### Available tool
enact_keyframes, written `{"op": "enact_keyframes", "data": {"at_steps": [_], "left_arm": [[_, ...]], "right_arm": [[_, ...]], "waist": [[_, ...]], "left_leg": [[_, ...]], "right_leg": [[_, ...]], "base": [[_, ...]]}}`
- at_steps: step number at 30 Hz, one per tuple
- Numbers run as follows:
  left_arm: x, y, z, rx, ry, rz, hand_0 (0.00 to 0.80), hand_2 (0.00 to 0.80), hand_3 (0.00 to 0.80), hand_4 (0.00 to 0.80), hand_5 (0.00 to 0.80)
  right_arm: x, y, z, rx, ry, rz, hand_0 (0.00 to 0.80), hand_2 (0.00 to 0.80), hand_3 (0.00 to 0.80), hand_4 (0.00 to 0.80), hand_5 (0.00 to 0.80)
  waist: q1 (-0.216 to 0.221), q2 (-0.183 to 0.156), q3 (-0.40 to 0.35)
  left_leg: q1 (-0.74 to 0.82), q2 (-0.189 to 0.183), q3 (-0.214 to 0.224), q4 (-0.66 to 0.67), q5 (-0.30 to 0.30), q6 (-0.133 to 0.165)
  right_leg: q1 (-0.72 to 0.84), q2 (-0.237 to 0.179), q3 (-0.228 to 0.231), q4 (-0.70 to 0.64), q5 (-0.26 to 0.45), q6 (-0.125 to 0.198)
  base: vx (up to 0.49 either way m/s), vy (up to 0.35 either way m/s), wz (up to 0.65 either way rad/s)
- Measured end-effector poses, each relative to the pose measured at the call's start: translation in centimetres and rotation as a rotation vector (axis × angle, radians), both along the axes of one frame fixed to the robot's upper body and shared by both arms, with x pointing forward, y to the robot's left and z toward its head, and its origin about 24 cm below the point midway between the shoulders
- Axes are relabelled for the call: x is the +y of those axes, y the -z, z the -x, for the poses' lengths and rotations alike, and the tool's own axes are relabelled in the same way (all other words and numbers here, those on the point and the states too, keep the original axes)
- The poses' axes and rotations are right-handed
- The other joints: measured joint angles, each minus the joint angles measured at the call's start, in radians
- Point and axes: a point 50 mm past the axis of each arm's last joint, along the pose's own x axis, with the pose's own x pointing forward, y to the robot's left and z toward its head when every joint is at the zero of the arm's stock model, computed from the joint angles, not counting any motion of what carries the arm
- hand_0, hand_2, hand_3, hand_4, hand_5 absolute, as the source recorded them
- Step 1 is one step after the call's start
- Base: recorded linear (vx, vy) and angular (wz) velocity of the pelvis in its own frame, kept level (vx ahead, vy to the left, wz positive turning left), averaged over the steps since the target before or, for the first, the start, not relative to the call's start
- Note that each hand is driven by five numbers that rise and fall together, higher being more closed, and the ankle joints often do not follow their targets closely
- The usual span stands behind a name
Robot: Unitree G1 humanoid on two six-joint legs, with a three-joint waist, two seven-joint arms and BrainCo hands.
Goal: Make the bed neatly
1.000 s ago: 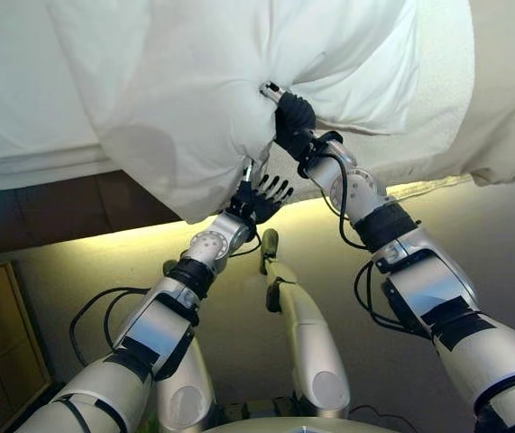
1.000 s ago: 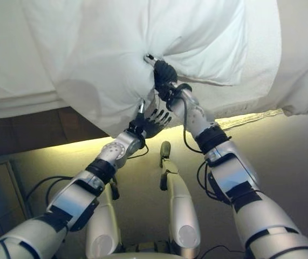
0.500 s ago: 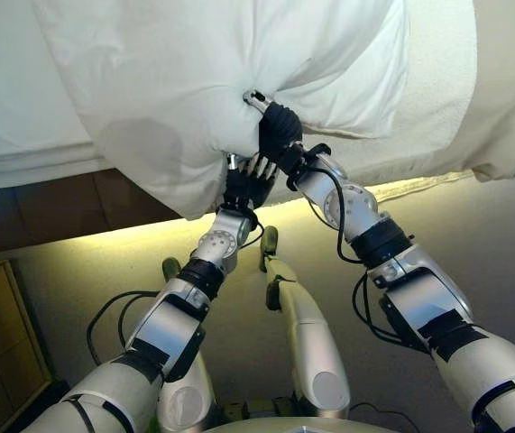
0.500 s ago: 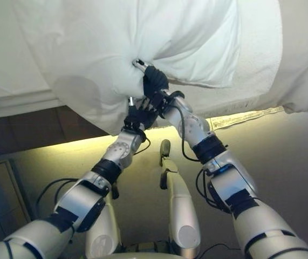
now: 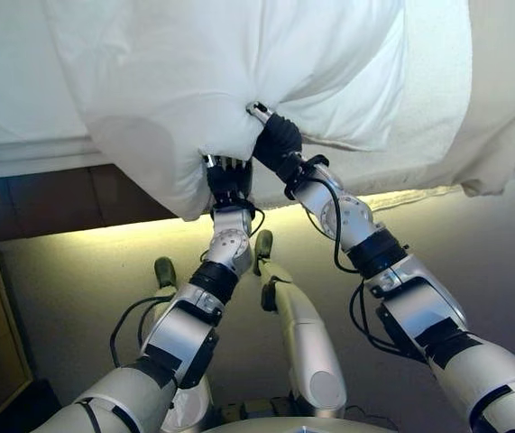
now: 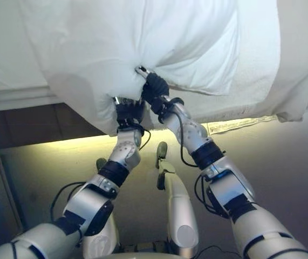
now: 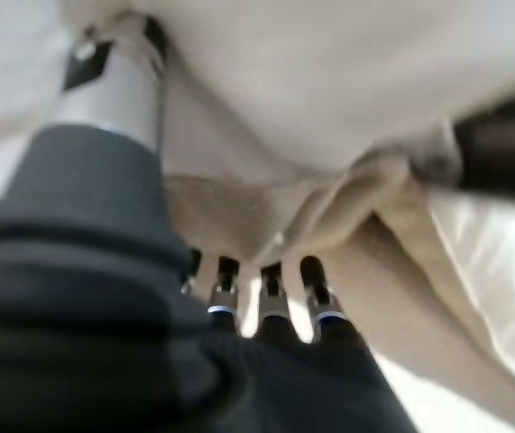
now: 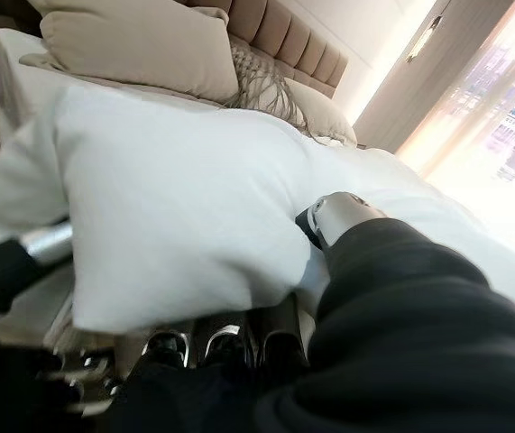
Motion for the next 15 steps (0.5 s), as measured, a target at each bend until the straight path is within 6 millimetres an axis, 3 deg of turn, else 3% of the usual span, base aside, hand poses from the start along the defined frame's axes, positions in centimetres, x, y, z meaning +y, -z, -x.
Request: {"op": "enact_keyframes", "data": {"at_steps": [5, 6, 7, 15], "left_arm": [[-0.1, 0.5, 0.8, -0.006, -0.052, 0.040, 0.000, 0.000, 0.000, 0.000, 0.000], [0.0, 0.7, 0.9, 0.000, -0.064, 0.041, 0.000, 0.000, 0.000, 0.000, 0.000], [0.2, 0.7, 0.9, 0.001, -0.078, 0.043, 0.000, 0.000, 0.000, 0.000, 0.000], [2.0, 0.8, 0.9, 0.018, -0.185, 0.086, 0.000, 0.000, 0.000, 0.000, 0.000]], "right_arm": [[-0.5, 1.0, 0.0, 0.036, 0.011, -0.007, 0.800, 0.800, 0.800, 0.800, 0.800], [-0.5, 1.3, 0.1, 0.045, 0.012, -0.004, 0.248, 0.248, 0.248, 0.248, 0.248], [-0.6, 1.4, 0.1, 0.054, 0.014, 0.002, 0.000, 0.000, 0.000, 0.000, 0.000], [-1.6, 4.0, 0.3, 0.159, 0.013, 0.070, 0.000, 0.000, 0.000, 0.000, 0.000]], "waist": [[0.008, -0.004, -0.001], [0.010, -0.004, -0.001], [0.015, -0.004, -0.001], [0.056, -0.005, -0.002]], "left_leg": [[0.026, -0.001, -0.008, -0.005, 0.001, -0.001], [0.035, -0.001, -0.009, -0.008, 0.001, -0.001], [0.041, -0.001, -0.008, -0.015, 0.001, -0.001], [0.107, -0.003, -0.032, -0.043, 0.008, -0.001]], "right_leg": [[0.032, -0.002, -0.016, 0.000, -0.009, 0.000], [0.039, -0.002, -0.016, 0.000, -0.012, 0.001], [0.044, -0.003, -0.017, 0.000, -0.013, 0.001], [0.118, -0.010, -0.045, 0.000, -0.032, 0.003]], "base": [[0.008, 0.015, 0.07], [0.008, 0.039, 0.03], [0.012, 0.045, 0.02], [0.024, 0.030, 0.12]]}}
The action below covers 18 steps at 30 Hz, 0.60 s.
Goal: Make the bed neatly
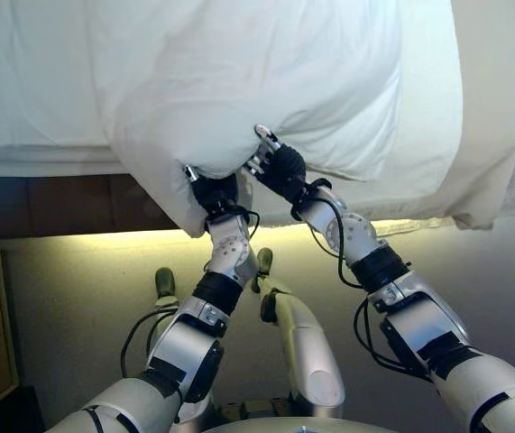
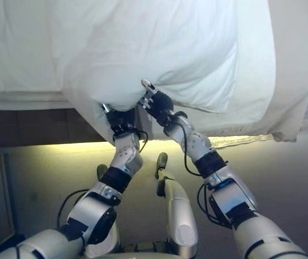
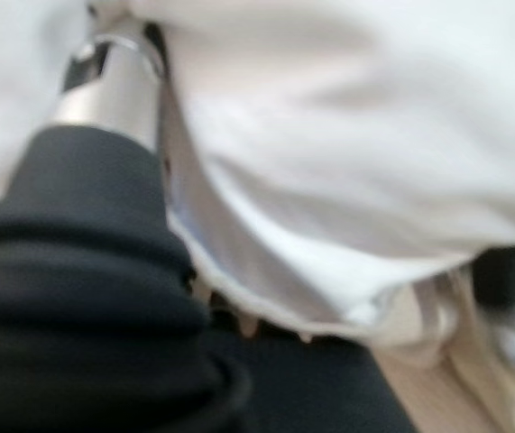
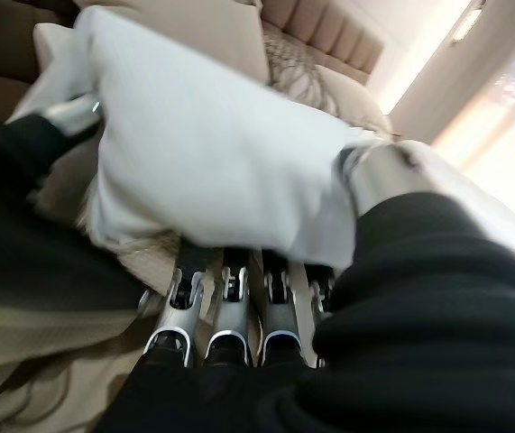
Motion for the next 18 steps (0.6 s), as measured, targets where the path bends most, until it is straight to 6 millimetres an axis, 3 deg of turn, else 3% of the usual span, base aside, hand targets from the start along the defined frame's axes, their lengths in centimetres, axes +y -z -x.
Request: {"op": "enact_keyframes", "data": {"at_steps": [11, 18], "left_arm": [[2.2, 0.8, 0.0, 0.011, -0.079, 0.026, 0.000, 0.000, 0.000, 0.000, 0.000], [5.1, 1.3, 0.0, 0.015, -0.153, 0.030, 0.000, 0.000, 0.000, 0.000, 0.000]], "right_arm": [[0.0, 0.9, 0.3, 0.039, -0.036, 0.021, 0.000, 0.000, 0.000, 0.000, 0.000], [-0.9, 1.9, 0.4, 0.069, -0.041, 0.051, 0.000, 0.000, 0.000, 0.000, 0.000]], "waist": [[0.036, -0.001, -0.001], [0.064, -0.007, -0.005]], "left_leg": [[0.051, 0.003, -0.029, -0.044, 0.021, -0.004], [0.083, 0.003, -0.051, -0.065, 0.026, -0.012]], "right_leg": [[0.063, -0.003, -0.046, 0.000, -0.025, 0.001], [0.104, -0.004, -0.076, -0.002, -0.048, 0.004]], "base": [[0.027, 0.029, 0.11], [0.011, 0.036, 0.11]]}}
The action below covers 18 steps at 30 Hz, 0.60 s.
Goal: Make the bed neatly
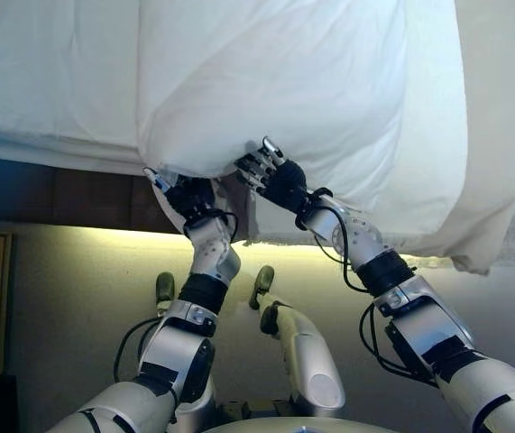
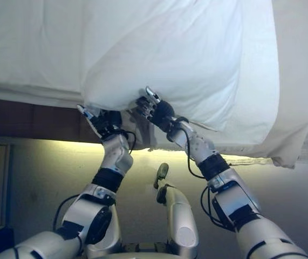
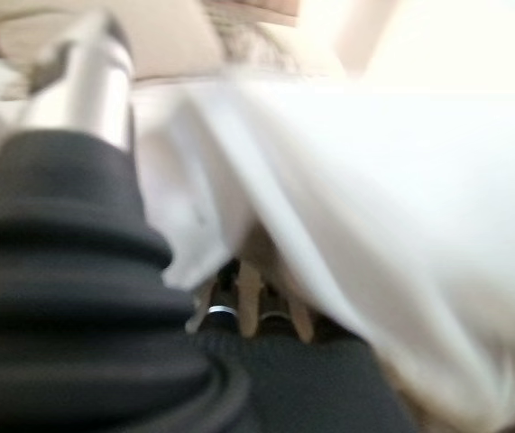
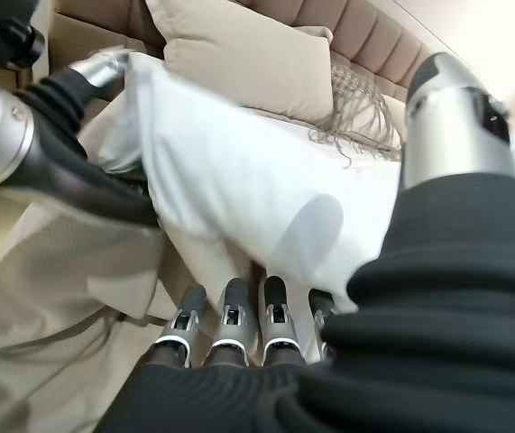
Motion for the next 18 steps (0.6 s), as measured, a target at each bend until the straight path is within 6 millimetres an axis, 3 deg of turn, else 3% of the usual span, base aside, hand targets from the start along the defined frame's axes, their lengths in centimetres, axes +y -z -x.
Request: {"op": "enact_keyframes", "data": {"at_steps": [10, 18], "left_arm": [[2.6, 1.8, 0.6, 0.024, 0.009, -0.028, 0.000, 0.000, 0.000, 0.000, 0.000], [6.7, 4.6, 2.4, 0.063, 0.003, -0.113, 0.000, 0.000, 0.000, 0.000, 0.000]], "right_arm": [[-1.4, 3.4, 2.1, 0.055, -0.083, 0.059, 0.000, 0.000, 0.000, 0.000, 0.000], [-2.4, 5.4, 5.5, 0.066, -0.219, 0.046, 0.000, 0.000, 0.000, 0.000, 0.000]], "waist": [[0.042, -0.002, -0.002], [0.041, -0.038, -0.025]], "left_leg": [[0.060, 0.009, -0.004, -0.026, 0.004, -0.007], [0.113, 0.021, 0.002, -0.048, -0.004, -0.011]], "right_leg": [[0.073, 0.011, -0.021, -0.031, 0.000, -0.004], [0.133, 0.032, -0.020, -0.082, 0.007, -0.001]], "base": [[0.018, 0.027, 0.05], [0.035, 0.065, -0.02]]}}
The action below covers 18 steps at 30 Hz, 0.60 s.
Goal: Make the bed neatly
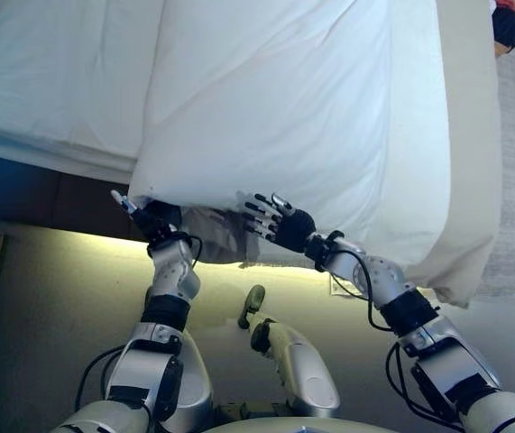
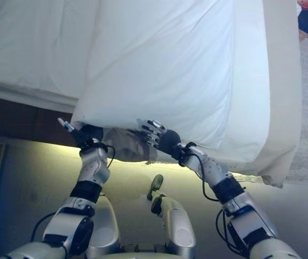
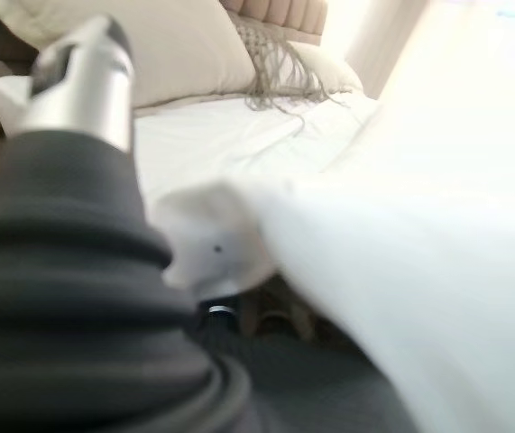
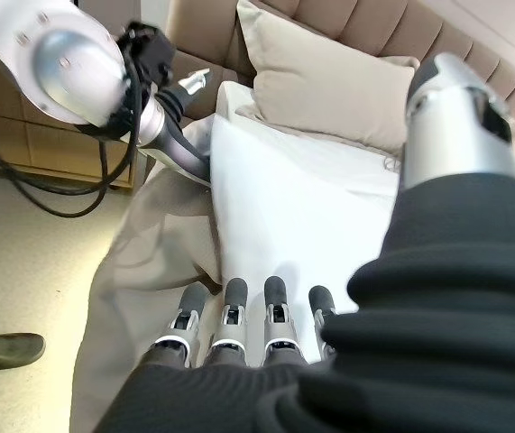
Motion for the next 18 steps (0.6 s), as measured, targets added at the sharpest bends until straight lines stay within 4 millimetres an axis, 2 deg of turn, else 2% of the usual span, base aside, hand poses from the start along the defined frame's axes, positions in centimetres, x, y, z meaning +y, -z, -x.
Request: {"op": "enact_keyframes", "data": {"at_steps": [3, 7, 10, 13, 18], "left_arm": [[1.4, 1.1, 0.9, 0.022, -0.025, -0.003, 0.000, 0.000, 0.000, 0.000, 0.000], [3.3, 1.6, 1.6, 0.046, -0.025, -0.048, 0.000, 0.000, 0.000, 0.000, 0.000], [5.0, 2.6, 2.1, 0.086, -0.028, -0.061, 0.000, 0.000, 0.000, 0.000, 0.000], [6.3, 3.7, 2.8, 0.114, -0.035, -0.064, 0.000, 0.000, 0.000, 0.000, 0.000], [8.4, 6.2, 4.9, 0.190, -0.058, -0.035, 0.000, 0.000, 0.000, 0.000, 0.000]], "right_arm": [[-0.1, 0.8, 1.2, 0.017, -0.035, -0.023, 0.000, 0.000, 0.000, 0.000, 0.000], [-0.1, 1.4, 2.4, 0.024, -0.133, -0.027, 0.000, 0.000, 0.000, 0.000, 0.000], [-0.7, 2.9, 3.4, 0.065, -0.159, -0.006, 0.000, 0.000, 0.000, 0.000, 0.000], [-2.1, 5.8, 4.6, 0.170, -0.119, 0.003, 0.000, 0.000, 0.000, 0.000, 0.000], [-6.5, 12.0, 7.4, 0.397, 0.090, 0.031, 0.000, 0.000, 0.000, 0.000, 0.000]], "waist": [[-0.001, -0.007, -0.005], [0.000, -0.010, -0.007], [-0.001, -0.012, -0.008], [0.000, -0.018, -0.024], [-0.002, -0.006, -0.057]], "left_leg": [[0.028, 0.005, 0.003, -0.007, -0.005, -0.004], [0.057, 0.007, 0.020, -0.021, -0.005, -0.006], [0.097, 0.006, 0.028, -0.035, -0.007, -0.004], [0.113, 0.002, 0.041, -0.038, -0.011, -0.002], [0.155, -0.001, 0.052, -0.038, -0.028, 0.005]], "right_leg": [[0.034, 0.010, 0.002, -0.029, 0.007, 0.002], [0.053, 0.011, 0.011, -0.040, 0.011, 0.004], [0.096, 0.014, 0.015, -0.066, 0.016, 0.009], [0.107, 0.011, 0.024, -0.075, 0.018, 0.013], [0.153, 0.010, 0.037, -0.103, 0.024, 0.021]], "base": [[0.023, 0.063, -0.03], [0.046, 0.058, -0.08], [0.067, 0.067, -0.03], [0.066, 0.077, -0.07], [0.095, 0.068, -0.07]]}}
